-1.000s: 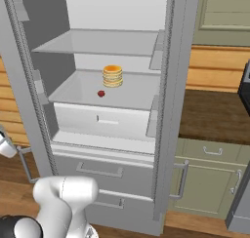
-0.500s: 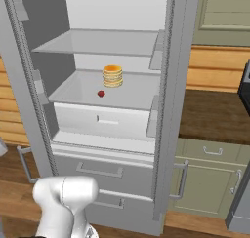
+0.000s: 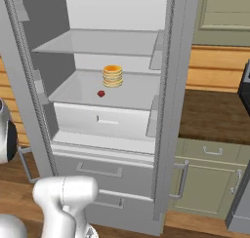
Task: Take the strawberry from the fridge and place it on top of the pancake, located on the dining counter.
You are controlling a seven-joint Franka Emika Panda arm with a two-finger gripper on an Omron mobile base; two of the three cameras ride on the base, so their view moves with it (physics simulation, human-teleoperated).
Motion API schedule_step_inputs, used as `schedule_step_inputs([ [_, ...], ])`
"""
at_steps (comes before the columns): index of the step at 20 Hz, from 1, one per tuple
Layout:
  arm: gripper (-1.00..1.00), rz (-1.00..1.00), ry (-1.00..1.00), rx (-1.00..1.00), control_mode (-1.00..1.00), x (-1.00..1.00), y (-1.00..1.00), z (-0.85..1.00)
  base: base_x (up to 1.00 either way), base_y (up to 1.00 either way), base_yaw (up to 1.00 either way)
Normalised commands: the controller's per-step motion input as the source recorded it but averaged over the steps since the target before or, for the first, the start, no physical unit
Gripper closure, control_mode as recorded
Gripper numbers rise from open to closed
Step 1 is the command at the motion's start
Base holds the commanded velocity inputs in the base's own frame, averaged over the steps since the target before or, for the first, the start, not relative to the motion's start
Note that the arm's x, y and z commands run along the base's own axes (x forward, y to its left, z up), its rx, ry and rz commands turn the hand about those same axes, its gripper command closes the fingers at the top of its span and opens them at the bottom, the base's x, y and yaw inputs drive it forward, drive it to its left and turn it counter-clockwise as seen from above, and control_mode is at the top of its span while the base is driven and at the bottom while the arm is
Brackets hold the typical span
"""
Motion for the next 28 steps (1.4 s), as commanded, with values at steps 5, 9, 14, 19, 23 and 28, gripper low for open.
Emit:
schedule_step_inputs([
  [5,-1.00,0.04,0.00,0.59,-1.00,0.05,-0.57,0.66,0.00,0.00,0.00],
  [9,-1.00,0.01,0.00,0.40,-1.00,0.30,-0.51,0.48,0.00,0.00,0.00],
  [14,-1.00,-0.01,0.01,0.29,-1.00,0.33,-0.40,0.09,0.00,0.00,0.00],
  [19,-1.00,0.01,0.02,0.09,-1.00,0.48,0.15,0.00,0.00,0.00,0.00],
  [23,-1.00,0.08,0.00,0.00,-1.00,0.57,0.44,0.00,0.00,0.00,0.00],
  [28,-1.00,0.11,0.00,0.00,-1.00,0.81,0.47,0.00,0.00,0.00,0.00],
])
